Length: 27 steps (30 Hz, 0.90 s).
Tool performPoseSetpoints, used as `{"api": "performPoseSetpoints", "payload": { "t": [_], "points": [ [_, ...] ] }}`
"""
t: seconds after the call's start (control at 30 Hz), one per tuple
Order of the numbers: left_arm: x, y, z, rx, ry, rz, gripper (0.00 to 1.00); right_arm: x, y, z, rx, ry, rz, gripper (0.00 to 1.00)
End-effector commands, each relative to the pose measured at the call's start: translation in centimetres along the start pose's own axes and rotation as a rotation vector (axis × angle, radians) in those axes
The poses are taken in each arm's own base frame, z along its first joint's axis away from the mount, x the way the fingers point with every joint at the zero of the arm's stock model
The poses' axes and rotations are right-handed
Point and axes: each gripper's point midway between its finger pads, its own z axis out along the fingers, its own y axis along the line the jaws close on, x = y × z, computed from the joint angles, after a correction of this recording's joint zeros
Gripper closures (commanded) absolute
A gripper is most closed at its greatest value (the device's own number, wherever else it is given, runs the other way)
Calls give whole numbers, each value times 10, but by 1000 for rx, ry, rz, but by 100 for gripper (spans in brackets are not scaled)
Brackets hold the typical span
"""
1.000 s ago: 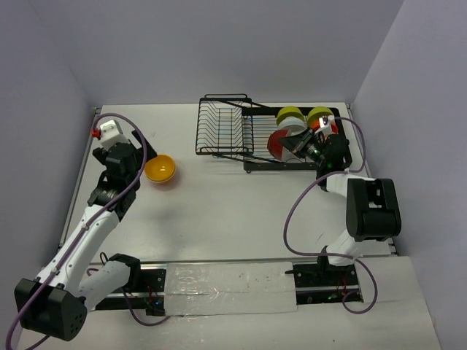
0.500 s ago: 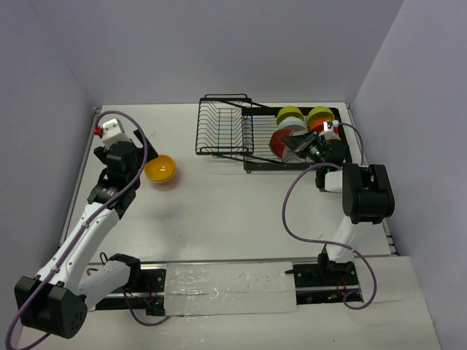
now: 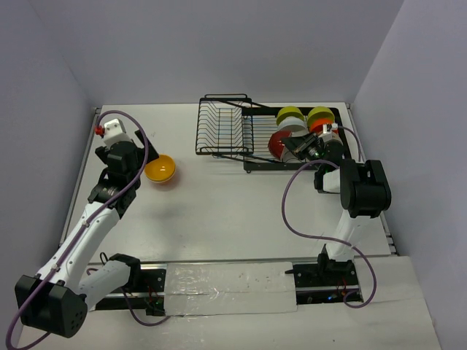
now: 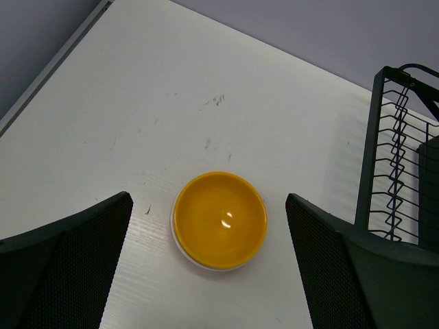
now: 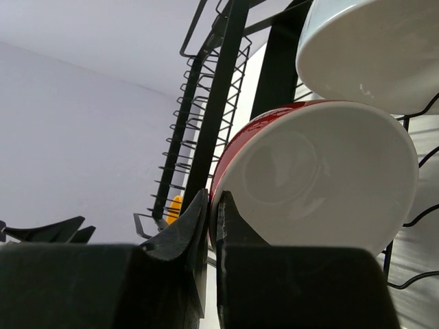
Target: Load the bowls into the dish rack
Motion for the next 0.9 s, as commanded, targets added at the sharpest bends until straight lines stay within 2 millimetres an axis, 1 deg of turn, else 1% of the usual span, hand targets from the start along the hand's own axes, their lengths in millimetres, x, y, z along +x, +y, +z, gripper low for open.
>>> {"api": "performPoseSetpoints", "payload": {
  "t": [0.0, 0.2, 0.37, 0.47, 0.73, 0.77, 0.87],
  "points": [
    [-22, -8, -2, 27, -43, -13, 1, -25, 36, 0, -153, -109, -101, 100],
    [-23, -9, -3, 32, -42, -11, 1, -24, 26, 2, -145, -113, -87, 100],
    [-23, -8, -3, 29, -44, -14, 1, -30, 19, 0, -134, -150, -68, 100],
    [-24, -9, -4, 35, -45, -16, 1, -36, 12, -3, -107, -184, -53, 100],
    [-27, -10, -2, 29, -48, -9, 1, -38, 4, -12, -59, -236, -40, 100],
    [-27, -10, -2, 30, -47, -7, 1, -38, 3, -12, -53, -240, -40, 100],
    [-27, -12, 0, 33, -46, -5, 1, -39, 2, -16, -37, -257, -41, 93]
  ]
}}
